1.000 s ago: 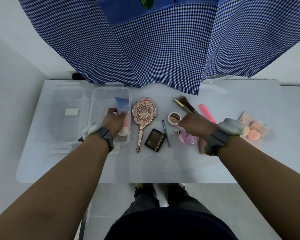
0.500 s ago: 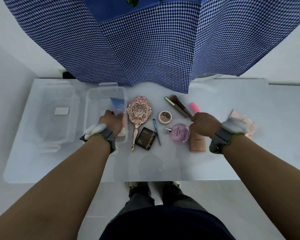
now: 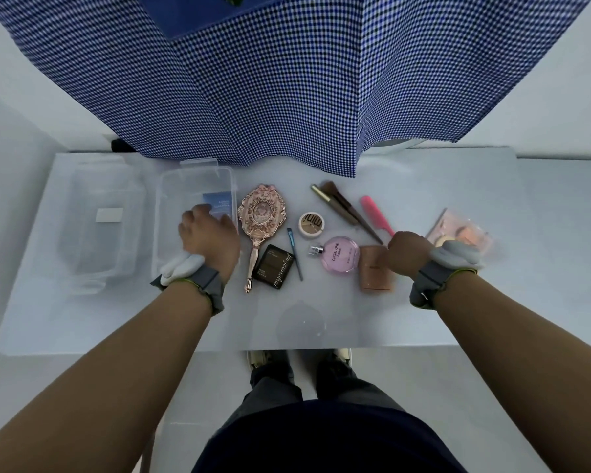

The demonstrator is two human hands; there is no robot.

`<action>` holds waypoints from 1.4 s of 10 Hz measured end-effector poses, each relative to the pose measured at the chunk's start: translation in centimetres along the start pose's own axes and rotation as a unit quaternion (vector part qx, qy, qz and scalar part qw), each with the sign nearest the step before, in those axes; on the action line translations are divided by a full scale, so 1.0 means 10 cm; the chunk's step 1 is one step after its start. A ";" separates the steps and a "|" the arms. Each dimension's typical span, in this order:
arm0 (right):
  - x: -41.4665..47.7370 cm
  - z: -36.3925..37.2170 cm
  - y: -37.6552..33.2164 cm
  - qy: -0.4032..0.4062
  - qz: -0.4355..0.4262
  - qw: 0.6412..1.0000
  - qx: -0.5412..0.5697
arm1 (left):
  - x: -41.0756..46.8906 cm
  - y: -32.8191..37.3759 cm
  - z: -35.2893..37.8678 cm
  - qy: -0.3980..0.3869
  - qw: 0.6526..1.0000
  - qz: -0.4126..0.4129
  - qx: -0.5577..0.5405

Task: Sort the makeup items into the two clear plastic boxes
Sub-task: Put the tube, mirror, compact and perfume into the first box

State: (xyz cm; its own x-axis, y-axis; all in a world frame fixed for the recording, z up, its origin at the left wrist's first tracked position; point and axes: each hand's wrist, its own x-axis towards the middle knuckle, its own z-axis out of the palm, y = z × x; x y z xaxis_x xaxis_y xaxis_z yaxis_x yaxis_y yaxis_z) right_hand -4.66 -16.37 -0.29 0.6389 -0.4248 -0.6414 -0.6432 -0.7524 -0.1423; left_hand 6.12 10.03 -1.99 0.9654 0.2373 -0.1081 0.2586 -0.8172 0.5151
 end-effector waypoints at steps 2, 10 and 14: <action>0.06 0.13 0.03 -0.027 0.066 0.996 0.059 | -0.48 0.34 0.18 0.019 0.948 0.312 0.052; 0.03 0.22 -0.01 0.012 0.018 0.991 0.131 | -0.98 0.69 0.74 -0.203 0.870 0.375 0.248; -0.03 -0.06 -0.31 -0.015 -0.017 0.941 0.338 | -1.00 0.68 0.57 -0.237 0.954 0.176 -0.048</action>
State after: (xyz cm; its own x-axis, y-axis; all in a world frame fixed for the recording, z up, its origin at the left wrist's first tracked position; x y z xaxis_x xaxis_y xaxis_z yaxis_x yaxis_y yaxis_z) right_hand -2.60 -14.22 0.80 0.6585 -0.3847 -0.6469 -0.7504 -0.2693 -0.6037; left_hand -1.59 -0.89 -2.20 0.9048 -0.3260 -0.2741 -0.0670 -0.7446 0.6642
